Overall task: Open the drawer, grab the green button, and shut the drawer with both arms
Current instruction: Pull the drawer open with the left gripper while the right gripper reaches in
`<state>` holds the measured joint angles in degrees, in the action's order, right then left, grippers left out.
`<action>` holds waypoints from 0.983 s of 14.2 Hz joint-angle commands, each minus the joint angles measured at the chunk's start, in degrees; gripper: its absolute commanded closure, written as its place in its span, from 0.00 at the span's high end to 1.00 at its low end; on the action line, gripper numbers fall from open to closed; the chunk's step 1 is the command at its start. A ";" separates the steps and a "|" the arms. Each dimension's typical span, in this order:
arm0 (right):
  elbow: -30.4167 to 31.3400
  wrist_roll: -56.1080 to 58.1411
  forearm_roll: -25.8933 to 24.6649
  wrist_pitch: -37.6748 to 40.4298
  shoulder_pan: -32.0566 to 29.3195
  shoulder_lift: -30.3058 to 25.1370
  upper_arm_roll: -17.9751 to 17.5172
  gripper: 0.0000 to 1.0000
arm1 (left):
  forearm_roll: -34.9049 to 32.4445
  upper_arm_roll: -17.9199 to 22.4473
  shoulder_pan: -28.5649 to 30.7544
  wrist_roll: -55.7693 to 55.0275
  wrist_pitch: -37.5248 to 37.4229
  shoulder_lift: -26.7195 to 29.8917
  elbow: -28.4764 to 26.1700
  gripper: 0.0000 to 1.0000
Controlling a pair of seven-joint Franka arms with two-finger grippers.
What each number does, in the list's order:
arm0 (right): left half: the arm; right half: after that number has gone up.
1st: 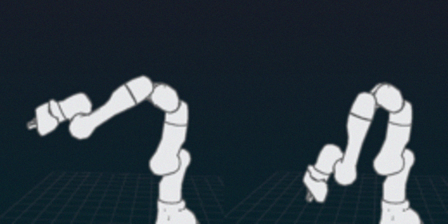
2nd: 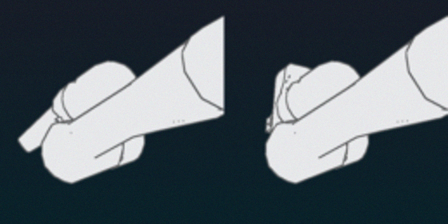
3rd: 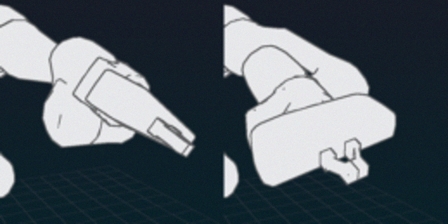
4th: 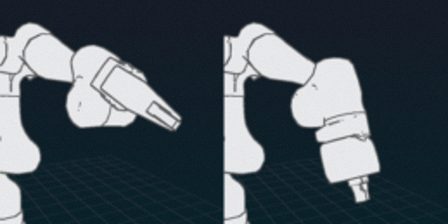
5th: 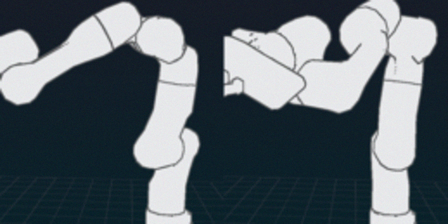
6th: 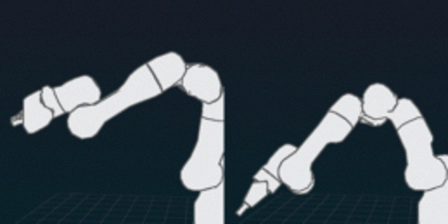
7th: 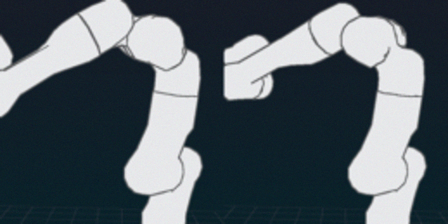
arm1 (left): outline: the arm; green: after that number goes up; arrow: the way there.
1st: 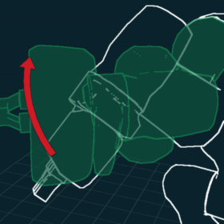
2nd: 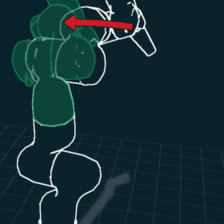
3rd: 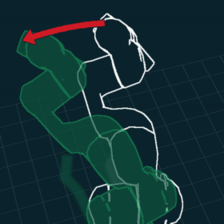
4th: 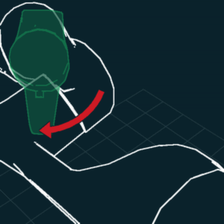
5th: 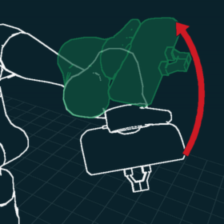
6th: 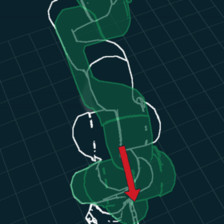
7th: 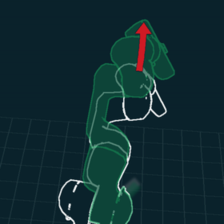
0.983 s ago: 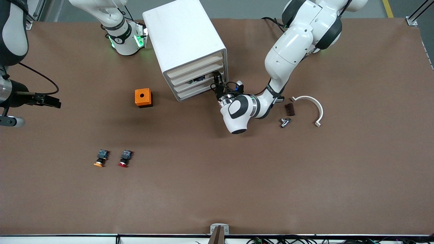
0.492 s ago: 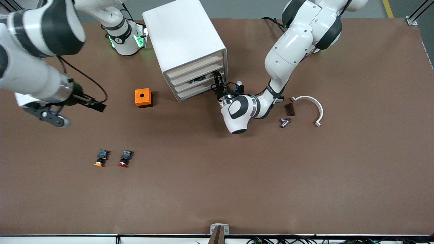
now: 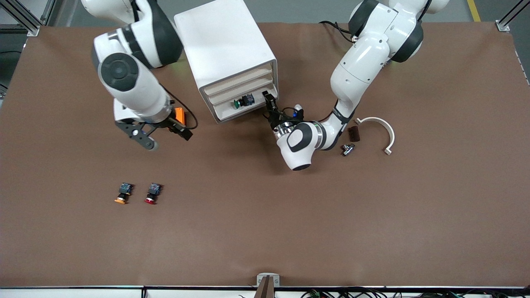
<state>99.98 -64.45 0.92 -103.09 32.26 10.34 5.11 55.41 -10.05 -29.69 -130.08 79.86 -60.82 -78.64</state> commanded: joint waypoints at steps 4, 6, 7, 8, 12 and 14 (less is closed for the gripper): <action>-0.05 -12.17 3.03 -5.88 7.37 3.80 0.78 1.00 | 3.91 0.12 5.69 -0.52 4.42 -0.52 1.12 0.08; -0.05 -15.95 2.94 -8.86 9.65 5.90 0.78 1.00 | 5.49 0.12 7.36 -0.61 5.74 -0.79 1.21 0.09; -0.05 -18.15 2.94 -10.62 10.88 7.14 0.78 1.00 | 6.02 0.12 8.15 -0.61 6.27 -0.87 1.21 0.09; -0.05 -20.08 2.94 -11.68 12.03 8.02 0.78 1.00 | 6.46 0.12 8.76 -0.61 6.62 -0.88 1.21 0.10; -0.05 -25.01 2.86 -15.64 15.98 11.62 0.86 1.00 | 6.55 0.12 9.91 -0.18 7.94 -0.88 1.48 0.21; -0.14 -26.69 2.77 -17.66 16.87 12.94 0.86 1.00 | 6.72 0.03 10.00 2.79 8.03 -0.70 1.82 0.61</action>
<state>100.25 -89.11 3.32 -119.35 47.93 22.32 5.15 60.86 -9.94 -19.76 -129.36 87.03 -60.85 -78.24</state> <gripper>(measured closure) 0.000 0.749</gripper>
